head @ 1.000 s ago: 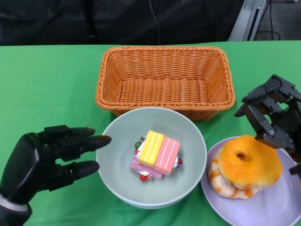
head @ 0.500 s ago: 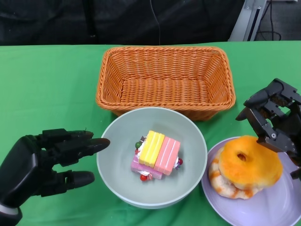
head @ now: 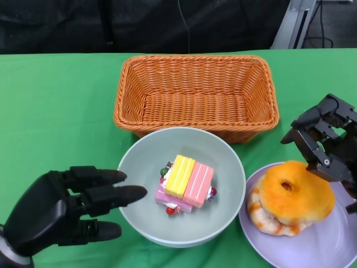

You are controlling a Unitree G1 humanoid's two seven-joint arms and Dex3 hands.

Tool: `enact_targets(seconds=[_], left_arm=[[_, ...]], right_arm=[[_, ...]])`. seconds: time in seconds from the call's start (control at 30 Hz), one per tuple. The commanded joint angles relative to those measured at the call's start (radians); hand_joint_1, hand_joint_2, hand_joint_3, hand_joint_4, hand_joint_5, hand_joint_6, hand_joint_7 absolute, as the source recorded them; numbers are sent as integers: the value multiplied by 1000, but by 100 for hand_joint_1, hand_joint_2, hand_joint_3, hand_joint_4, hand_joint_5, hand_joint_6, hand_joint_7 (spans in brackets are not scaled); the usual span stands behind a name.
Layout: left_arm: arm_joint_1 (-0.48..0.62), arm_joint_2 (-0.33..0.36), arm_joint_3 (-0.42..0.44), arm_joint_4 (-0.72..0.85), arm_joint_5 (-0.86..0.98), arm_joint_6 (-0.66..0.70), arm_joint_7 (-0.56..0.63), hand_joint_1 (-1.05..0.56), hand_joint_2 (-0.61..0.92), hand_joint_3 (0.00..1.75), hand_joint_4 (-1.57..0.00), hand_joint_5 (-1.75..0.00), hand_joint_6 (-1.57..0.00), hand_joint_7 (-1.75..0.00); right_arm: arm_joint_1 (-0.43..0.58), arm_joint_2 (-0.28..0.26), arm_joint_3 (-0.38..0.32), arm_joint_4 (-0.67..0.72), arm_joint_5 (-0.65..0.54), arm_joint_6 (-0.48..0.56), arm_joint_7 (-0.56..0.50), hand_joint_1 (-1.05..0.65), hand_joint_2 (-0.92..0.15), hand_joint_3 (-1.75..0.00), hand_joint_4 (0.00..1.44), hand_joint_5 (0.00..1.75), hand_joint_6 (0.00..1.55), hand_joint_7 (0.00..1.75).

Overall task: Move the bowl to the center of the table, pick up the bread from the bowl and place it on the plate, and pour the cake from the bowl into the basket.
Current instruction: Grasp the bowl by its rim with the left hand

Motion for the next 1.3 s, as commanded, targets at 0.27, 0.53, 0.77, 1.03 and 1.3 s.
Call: enact_targets(seconds=[0.27,0.53,0.77,1.03,1.3], left_arm=[[-117,92,-233,38,221,160,280,-39,92,7,-82,-1,-73,-1],[-190,115,-353,67,217,217,303,-39,92,14,-87,-2,-78,-2],[-249,127,-412,65,197,207,249,-42,92,21,-92,-4,-83,-3],[-303,123,-454,69,165,177,171,-42,92,15,-94,-4,-86,-3],[-355,112,-497,96,162,154,105,-43,92,18,-95,-4,-86,-1]], right_arm=[[12,3,-6,0,-2,-21,-11,-23,-75,-59,72,155,64,127],[30,13,8,-25,-13,-2,-32,-24,-74,-61,71,156,65,126],[44,31,22,-34,-32,-19,-49,-22,-73,-66,70,158,64,127],[56,37,33,-49,-45,-13,-68,-22,-71,-69,69,160,63,129],[65,37,33,-63,-39,-19,-64,-22,-71,-70,69,159,62,130]])
